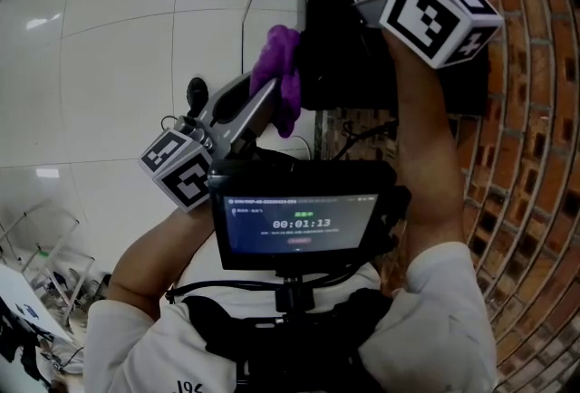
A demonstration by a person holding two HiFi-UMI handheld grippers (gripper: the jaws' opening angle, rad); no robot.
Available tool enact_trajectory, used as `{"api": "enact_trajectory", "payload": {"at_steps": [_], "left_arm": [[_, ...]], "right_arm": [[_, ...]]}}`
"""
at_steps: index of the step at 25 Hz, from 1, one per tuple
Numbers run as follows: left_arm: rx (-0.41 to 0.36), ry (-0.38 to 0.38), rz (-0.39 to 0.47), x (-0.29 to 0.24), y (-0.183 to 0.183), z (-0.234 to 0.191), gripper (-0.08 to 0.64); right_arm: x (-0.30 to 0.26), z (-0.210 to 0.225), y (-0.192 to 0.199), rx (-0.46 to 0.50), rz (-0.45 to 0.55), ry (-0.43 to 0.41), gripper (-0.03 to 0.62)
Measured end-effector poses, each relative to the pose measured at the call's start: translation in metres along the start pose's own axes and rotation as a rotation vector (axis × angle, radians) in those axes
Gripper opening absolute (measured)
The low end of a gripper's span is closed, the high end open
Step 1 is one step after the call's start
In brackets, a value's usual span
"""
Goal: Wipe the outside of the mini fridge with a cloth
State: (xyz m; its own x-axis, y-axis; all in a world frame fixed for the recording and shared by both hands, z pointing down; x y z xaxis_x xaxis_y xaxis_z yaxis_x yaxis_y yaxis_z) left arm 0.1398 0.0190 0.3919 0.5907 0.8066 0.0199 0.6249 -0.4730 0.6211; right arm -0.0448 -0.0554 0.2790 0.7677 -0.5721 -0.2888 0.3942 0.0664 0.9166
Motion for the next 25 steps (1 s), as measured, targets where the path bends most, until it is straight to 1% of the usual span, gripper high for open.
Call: {"api": "enact_trajectory", "payload": {"at_steps": [5,11,19,25], "left_arm": [[-0.011,-0.011,-0.017,0.001,0.018,-0.024,0.117],[-0.028,-0.046,-0.021,0.003,0.042,-0.052,0.117],[-0.048,-0.134,-0.059,0.003,0.081,-0.103,0.117],[-0.085,-0.205,-0.138,0.008,0.114,-0.141,0.117]], "right_arm": [[0.002,-0.002,-0.003,0.001,0.004,0.0,0.091],[0.004,-0.004,-0.004,0.002,0.003,-0.004,0.091],[0.005,-0.004,-0.006,0.004,0.005,-0.004,0.091],[0.007,-0.004,-0.006,0.003,0.003,0.008,0.091]]}}
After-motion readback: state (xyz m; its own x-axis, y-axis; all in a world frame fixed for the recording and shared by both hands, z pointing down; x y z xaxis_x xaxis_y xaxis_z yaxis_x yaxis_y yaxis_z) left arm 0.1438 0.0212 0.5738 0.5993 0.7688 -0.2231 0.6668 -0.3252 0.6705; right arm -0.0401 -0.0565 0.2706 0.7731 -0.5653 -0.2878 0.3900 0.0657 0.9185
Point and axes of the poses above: the fingertips, and each gripper's own axes: x backward along the fingers, z to its right, y out of its underside, the point moved 1 cm from there along x, backward along the fingers, and after that the axes turned 10 degrees about -x, right-handed, at the moved point
